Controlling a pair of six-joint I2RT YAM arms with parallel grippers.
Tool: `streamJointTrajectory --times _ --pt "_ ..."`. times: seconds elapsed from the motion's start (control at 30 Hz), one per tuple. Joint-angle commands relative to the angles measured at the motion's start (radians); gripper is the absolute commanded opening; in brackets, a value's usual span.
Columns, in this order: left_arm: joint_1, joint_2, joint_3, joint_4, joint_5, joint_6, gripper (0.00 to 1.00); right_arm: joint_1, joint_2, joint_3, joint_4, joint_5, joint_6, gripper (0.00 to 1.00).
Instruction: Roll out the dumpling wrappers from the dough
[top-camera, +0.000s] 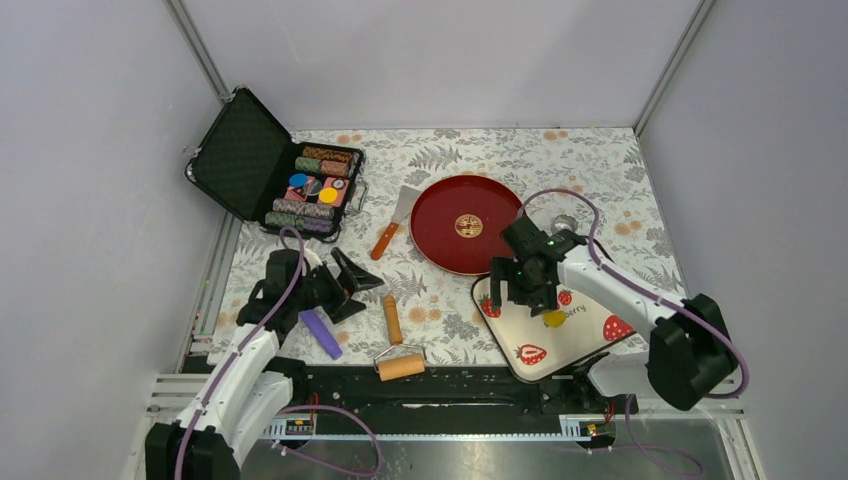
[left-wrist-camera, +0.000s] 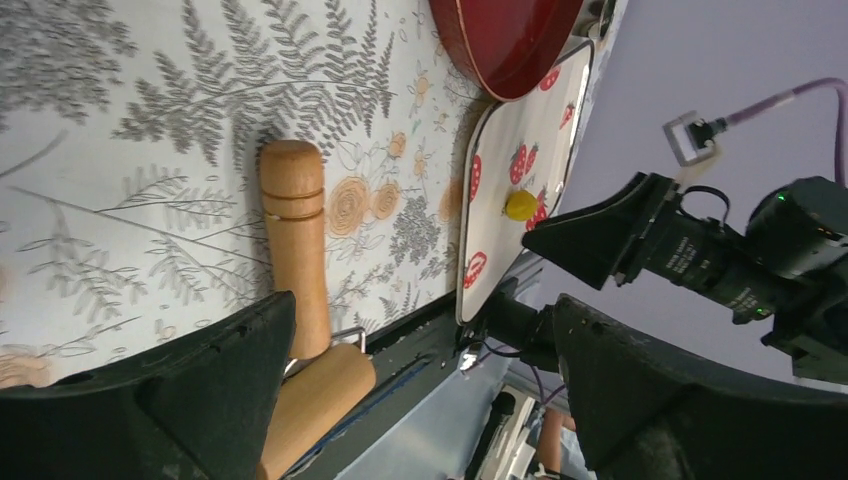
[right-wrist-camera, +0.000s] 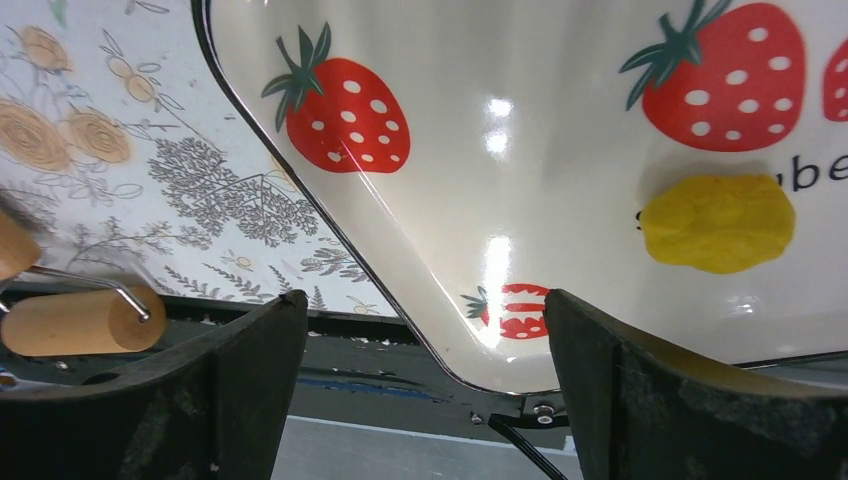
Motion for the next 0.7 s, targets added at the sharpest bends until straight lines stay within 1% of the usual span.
streamJointTrajectory --times 0.0,0.13,0.27,0.37,0.47,0.57,0.67 --pt "-0.105 0.048 0.013 0.21 -0.094 -0.143 0.99 0.039 0.065 0.033 -0.006 -0.009 -0.036 0.94" --pt "-0.255 0.175 0.097 0.261 -0.172 -0.169 0.99 0.063 0.102 0.022 0.011 -0.063 -0.044 0.91" --pt "-0.368 0.315 0.193 0.304 -0.215 -0.178 0.99 0.112 0.149 0.039 0.037 -0.123 -0.03 0.9" --pt "-0.409 0.386 0.253 0.326 -0.222 -0.193 0.99 0.179 0.213 0.072 0.052 -0.158 -0.015 0.9" --pt "-0.426 0.407 0.28 0.355 -0.221 -0.218 0.99 0.239 0.298 0.128 0.051 -0.186 0.001 0.9" --pt "-0.427 0.377 0.289 0.347 -0.231 -0.225 0.99 0.282 0.374 0.178 0.053 -0.208 0.016 0.9" --pt "-0.427 0.319 0.283 0.317 -0.255 -0.216 0.99 0.314 0.394 0.218 0.089 -0.255 0.029 0.9"
